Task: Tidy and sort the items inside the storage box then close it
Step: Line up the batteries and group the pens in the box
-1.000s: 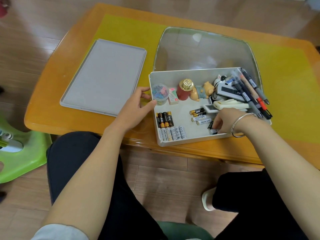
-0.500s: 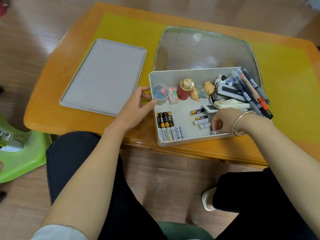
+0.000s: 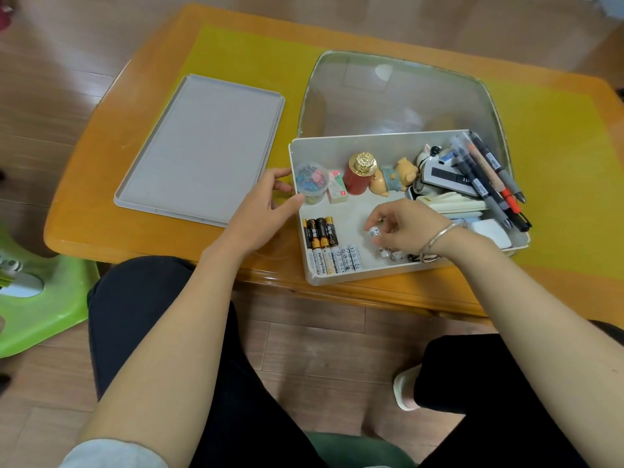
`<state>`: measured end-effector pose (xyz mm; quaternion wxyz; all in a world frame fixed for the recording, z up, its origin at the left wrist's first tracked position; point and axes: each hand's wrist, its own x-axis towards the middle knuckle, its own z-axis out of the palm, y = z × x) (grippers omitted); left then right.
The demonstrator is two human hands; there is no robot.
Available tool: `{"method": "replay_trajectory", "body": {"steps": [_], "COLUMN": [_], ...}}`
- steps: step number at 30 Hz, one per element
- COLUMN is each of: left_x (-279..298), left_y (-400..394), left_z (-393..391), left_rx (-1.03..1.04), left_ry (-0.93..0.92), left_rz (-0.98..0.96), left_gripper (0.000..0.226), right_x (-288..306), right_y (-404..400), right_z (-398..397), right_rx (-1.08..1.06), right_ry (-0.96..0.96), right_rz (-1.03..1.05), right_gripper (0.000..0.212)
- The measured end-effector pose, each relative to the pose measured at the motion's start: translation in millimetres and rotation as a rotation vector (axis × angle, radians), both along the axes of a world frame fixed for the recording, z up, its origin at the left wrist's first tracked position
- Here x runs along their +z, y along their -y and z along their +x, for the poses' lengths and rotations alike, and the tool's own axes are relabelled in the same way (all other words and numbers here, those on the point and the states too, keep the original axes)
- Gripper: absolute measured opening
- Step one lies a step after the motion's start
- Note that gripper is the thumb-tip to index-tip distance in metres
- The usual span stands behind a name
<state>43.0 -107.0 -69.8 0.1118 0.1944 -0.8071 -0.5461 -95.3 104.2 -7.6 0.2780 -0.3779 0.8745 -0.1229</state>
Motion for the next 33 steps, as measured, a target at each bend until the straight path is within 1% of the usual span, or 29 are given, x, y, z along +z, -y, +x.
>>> {"method": "replay_trajectory", "body": {"steps": [2,4,7,11,16,18,20,23,27,30,33], "left_x": [0,0,0,1,2,2,2,2,1,0,-1], "left_y": [0,0,1,1,0,0,1,1,1,2,2], "left_z": [0,0,0,0,1,1,1,2,2,1,0], "left_rx": [0.000,-0.001,-0.001,-0.001,-0.007,-0.005,-0.003,-0.005,-0.007,-0.009,-0.008], "left_ry": [0.000,-0.001,0.007,0.008,0.000,-0.002,-0.002,-0.001,-0.010,-0.005,-0.007], "left_rz": [0.003,0.003,0.006,0.006,0.013,0.012,0.010,0.012,0.018,0.022,0.017], "left_gripper": [0.040,0.041,0.044,0.044,0.040,0.040,0.041,0.039,0.038,0.040,0.040], "right_x": [-4,-9,-13,-12,-8,-4,0,8,11,7,3], "right_y": [7,9,8,9,7,2,-3,-9,-7,-4,-3], "right_z": [3,5,6,6,5,1,-4,-10,-12,-10,-10], "right_rx": [-0.036,-0.074,-0.135,-0.109,-0.057,-0.022,-0.018,0.068,0.249,0.318,0.338], "right_ry": [0.033,0.128,0.234,0.224,0.290,0.241,0.149,-0.075,-0.245,-0.292,-0.317], "right_rz": [0.058,0.118,0.141,0.168,0.145,0.157,0.149,0.192,0.388,0.478,0.504], "right_gripper": [0.013,0.013,0.018,0.025,0.033,0.031,0.020,0.009,0.014,0.015,0.016]}}
